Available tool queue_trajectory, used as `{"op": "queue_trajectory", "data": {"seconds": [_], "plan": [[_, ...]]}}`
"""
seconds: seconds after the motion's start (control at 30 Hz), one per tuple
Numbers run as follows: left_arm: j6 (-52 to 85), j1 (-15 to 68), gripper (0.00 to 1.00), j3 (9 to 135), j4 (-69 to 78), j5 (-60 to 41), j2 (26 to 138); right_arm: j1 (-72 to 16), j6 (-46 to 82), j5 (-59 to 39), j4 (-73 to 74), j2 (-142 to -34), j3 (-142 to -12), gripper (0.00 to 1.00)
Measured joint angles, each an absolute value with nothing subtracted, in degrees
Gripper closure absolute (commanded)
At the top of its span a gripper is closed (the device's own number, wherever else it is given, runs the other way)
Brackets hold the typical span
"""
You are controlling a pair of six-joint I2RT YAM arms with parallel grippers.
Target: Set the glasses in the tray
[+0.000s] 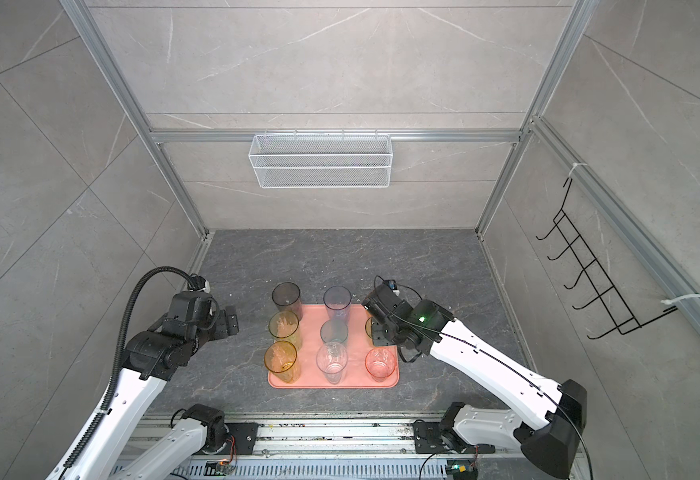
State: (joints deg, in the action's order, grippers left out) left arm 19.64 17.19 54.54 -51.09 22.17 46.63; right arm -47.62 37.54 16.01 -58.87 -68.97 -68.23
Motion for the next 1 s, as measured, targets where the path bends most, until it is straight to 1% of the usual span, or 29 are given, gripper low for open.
{"op": "queue_trajectory", "data": {"seconds": [0.1,0.23,0.33,0.47,0.6,0.7,0.87,1.0], "plan": [[20.27,17.19,0.05,56.05,-51.46,22.39,47.55,-47.62,34.74,20.16,-58.81,-67.75,-71.26,0.43],[21.78,17.19,0.04,58.37,-51.07,22.41,48.34,-47.44,30.57,26.20,-56.69,-65.93,-73.08,0.33],[22.81,17.19,0.00,58.48,-50.09,23.07,48.38,-46.19,27.24,30.81,-52.99,-64.40,-72.95,0.26],[23.66,17.19,0.00,56.49,-44.62,27.62,48.58,-42.44,23.00,36.32,-44.42,-61.89,-69.10,0.14],[23.05,17.19,0.00,48.18,-34.33,35.27,48.73,-36.10,19.90,38.37,-34.50,-60.27,-62.04,0.05],[20.45,17.08,0.00,39.62,-24.47,41.06,49.50,-30.41,19.16,38.85,-28.14,-60.55,-57.04,0.02],[11.97,16.05,0.00,27.18,-3.11,47.24,54.57,-22.81,17.32,40.12,-14.33,-62.61,-47.20,0.01],[8.60,12.75,0.01,22.52,8.99,48.38,62.46,-18.33,13.72,39.42,-1.91,-67.57,-39.07,0.01]]}}
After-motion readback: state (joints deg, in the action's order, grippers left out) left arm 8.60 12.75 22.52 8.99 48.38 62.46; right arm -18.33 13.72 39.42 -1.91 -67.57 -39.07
